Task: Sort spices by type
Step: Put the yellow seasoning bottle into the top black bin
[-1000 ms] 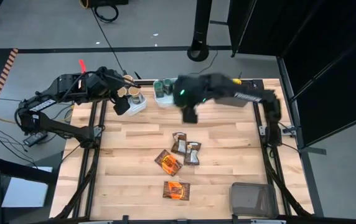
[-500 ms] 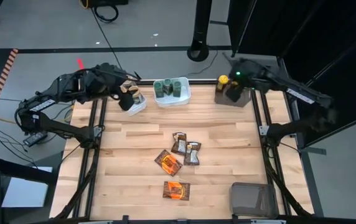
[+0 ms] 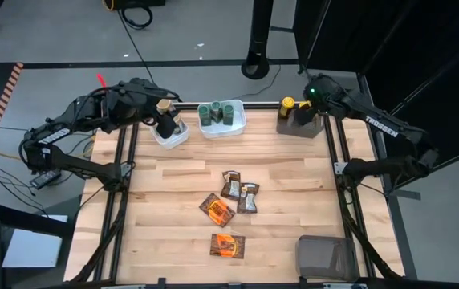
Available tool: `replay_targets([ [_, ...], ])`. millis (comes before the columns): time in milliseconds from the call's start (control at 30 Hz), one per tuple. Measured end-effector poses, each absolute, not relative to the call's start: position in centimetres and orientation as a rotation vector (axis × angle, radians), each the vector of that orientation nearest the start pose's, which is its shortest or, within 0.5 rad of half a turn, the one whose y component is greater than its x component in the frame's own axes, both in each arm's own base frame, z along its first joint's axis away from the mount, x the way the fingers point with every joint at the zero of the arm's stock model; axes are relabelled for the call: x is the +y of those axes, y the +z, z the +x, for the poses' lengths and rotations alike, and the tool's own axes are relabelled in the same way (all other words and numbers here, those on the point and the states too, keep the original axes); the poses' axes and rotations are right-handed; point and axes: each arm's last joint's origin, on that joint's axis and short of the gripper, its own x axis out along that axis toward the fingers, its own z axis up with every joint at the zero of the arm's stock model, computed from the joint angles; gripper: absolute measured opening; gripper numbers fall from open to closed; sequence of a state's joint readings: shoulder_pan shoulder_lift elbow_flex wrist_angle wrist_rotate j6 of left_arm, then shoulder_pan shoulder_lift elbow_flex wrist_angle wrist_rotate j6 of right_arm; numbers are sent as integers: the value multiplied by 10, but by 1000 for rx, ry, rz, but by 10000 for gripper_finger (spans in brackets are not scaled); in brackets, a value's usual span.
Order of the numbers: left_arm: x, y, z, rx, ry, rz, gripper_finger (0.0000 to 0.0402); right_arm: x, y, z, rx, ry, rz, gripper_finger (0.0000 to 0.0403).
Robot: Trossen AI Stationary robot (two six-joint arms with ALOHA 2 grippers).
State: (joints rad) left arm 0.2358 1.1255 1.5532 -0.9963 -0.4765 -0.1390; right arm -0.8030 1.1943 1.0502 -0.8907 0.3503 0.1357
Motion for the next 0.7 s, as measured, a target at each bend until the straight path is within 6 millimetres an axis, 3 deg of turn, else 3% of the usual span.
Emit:
replay_targets([
  [700, 56, 446, 173, 564, 751, -19, 332, -169, 218, 132, 910, -1274, 586, 232],
])
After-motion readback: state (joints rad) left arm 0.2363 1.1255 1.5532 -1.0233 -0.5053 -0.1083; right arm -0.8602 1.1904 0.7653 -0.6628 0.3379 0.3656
